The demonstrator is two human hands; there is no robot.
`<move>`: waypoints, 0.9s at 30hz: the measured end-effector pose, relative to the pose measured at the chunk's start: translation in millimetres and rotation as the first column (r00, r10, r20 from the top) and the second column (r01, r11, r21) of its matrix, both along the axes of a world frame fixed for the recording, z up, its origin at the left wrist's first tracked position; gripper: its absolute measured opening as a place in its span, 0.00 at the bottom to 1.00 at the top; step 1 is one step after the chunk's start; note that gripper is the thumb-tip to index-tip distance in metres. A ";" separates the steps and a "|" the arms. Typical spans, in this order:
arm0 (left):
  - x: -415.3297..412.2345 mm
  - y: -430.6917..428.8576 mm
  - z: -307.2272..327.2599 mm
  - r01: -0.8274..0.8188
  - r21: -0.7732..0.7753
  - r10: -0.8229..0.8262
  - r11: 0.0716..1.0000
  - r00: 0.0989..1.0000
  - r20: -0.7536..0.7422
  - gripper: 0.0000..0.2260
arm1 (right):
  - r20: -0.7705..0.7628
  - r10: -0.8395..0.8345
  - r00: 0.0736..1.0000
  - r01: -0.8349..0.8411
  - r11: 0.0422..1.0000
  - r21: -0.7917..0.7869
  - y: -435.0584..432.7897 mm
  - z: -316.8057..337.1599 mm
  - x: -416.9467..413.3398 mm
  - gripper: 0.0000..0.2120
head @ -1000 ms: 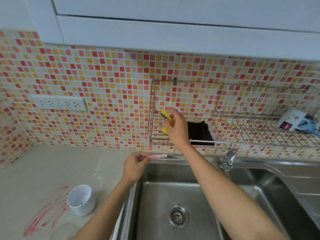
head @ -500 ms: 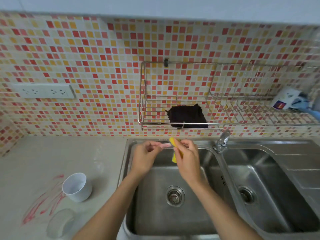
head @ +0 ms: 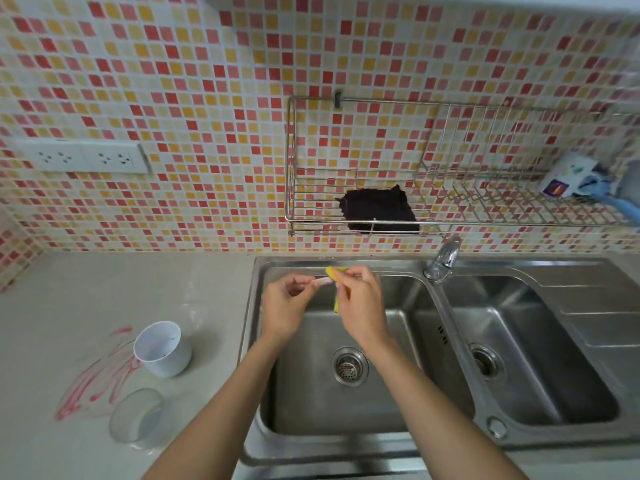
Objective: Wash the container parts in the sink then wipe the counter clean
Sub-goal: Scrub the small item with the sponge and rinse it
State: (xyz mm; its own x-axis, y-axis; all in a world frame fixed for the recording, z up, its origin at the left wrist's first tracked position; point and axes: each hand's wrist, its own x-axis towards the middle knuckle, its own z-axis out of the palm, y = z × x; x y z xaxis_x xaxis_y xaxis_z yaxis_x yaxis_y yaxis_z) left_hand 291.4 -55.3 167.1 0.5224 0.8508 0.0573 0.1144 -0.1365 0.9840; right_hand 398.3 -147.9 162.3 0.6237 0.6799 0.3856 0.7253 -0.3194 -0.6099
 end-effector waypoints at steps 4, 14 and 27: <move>-10.1 6.0 -3.6 -0.008 0.007 0.008 1.000 1.000 0.000 0.04 | 0.010 0.074 0.997 -0.074 0.997 0.008 5.2 2.3 -22.8 0.16; -20.7 8.9 -14.1 -0.003 -0.114 0.008 0.994 0.999 0.044 0.02 | 0.022 -0.014 1.000 0.013 0.999 0.033 1.5 -10.5 -47.7 0.17; -4.2 -18.3 -8.6 0.057 -0.263 -0.032 0.963 0.995 0.098 0.08 | 0.238 -0.052 0.970 0.046 0.999 0.030 -34.4 -21.7 -24.9 0.20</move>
